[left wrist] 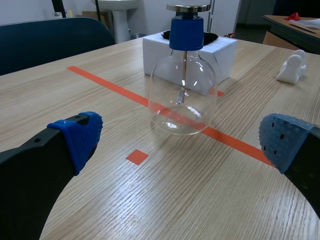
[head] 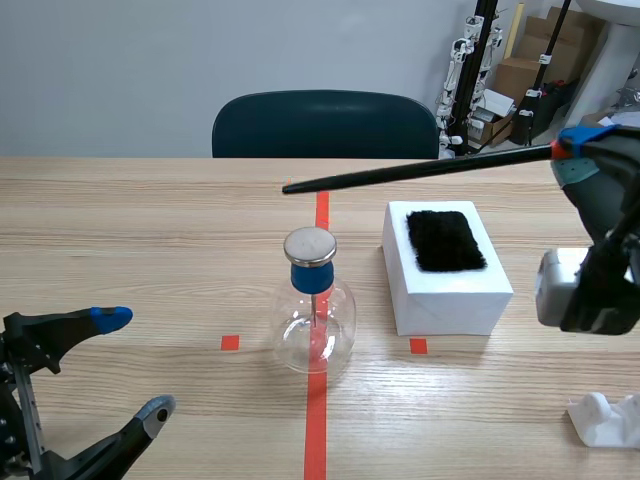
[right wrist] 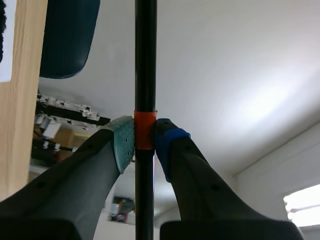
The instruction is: Do the electroscope experiment. move the rod toward and away from the electroscope
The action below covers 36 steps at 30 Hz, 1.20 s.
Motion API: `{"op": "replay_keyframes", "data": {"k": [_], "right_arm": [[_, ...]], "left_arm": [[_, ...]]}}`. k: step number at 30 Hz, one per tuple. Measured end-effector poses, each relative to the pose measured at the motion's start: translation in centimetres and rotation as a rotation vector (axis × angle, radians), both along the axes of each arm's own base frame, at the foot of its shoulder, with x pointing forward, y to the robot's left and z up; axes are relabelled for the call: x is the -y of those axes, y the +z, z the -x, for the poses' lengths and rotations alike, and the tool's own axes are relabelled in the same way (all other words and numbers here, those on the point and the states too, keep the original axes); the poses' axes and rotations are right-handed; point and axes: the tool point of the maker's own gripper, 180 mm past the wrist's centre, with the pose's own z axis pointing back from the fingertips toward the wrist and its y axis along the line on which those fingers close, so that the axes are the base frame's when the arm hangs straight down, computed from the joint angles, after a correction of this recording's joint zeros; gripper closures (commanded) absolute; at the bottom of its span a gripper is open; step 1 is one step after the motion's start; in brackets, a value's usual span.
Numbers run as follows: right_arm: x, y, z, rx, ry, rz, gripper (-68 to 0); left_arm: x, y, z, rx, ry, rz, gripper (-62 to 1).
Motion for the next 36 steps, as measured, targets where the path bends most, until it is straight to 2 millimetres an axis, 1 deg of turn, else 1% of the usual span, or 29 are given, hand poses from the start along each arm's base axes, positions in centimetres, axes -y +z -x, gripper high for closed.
{"op": "replay_keyframes", "data": {"k": [2,4,8,11,17,24,28,32,36], "right_arm": [[0.8,0.2,0.2,-0.017,-0.018,-0.041,0.4],[2.1,0.3,0.5,-0.033,-0.052,-0.073,0.4],[4.3,0.4,1.5,-0.074,-0.098,-0.145,0.4],[5.6,0.4,2.5,-0.108,-0.125,-0.198,0.4],[7.8,0.9,4.3,-0.134,-0.179,-0.319,0.4],[8.4,0.5,7.9,-0.178,-0.194,-0.429,0.4],[8.5,0.4,9.7,-0.190,-0.206,-0.490,0.4],[8.6,-0.3,11.1,-0.222,-0.243,-0.521,0.2],[8.5,-0.9,11.9,-0.248,-0.244,-0.561,0.2]], "left_arm": [[0.0,0.0,0.0,0.000,0.000,0.000,-62.3],[0.0,0.0,0.0,0.000,0.000,0.000,-62.3],[0.0,0.0,0.0,0.000,0.000,0.000,-62.3],[0.0,0.0,0.0,0.001,0.000,0.001,-62.3],[0.0,0.0,0.0,0.000,0.000,0.000,-62.3],[0.0,0.0,0.0,0.000,0.000,0.000,-62.3],[0.0,0.0,0.0,0.000,0.000,0.000,-62.3],[0.0,0.0,0.0,0.000,0.000,0.000,-62.3],[0.0,0.0,0.0,0.000,0.000,0.000,-62.3]]}}
